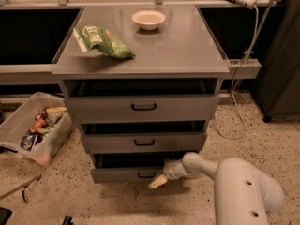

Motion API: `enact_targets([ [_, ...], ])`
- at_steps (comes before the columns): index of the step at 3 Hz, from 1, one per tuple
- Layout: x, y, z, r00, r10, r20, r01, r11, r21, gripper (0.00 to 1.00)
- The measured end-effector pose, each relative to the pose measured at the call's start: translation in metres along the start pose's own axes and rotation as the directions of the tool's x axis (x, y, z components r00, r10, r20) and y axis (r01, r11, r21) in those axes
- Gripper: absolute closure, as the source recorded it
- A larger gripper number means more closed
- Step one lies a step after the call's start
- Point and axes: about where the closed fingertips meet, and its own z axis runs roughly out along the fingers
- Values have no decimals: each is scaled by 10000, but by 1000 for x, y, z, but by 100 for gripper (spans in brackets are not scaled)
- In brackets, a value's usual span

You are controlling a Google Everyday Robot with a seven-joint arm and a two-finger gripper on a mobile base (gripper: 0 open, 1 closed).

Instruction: Open bottom drawer

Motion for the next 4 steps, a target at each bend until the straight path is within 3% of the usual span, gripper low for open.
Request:
enact_targets([
  [2,13,35,-11,9995,217,-250,-226,9992,-326,0],
  [4,49,101,-44,9909,1300,-357,-1316,9901,-481,0],
])
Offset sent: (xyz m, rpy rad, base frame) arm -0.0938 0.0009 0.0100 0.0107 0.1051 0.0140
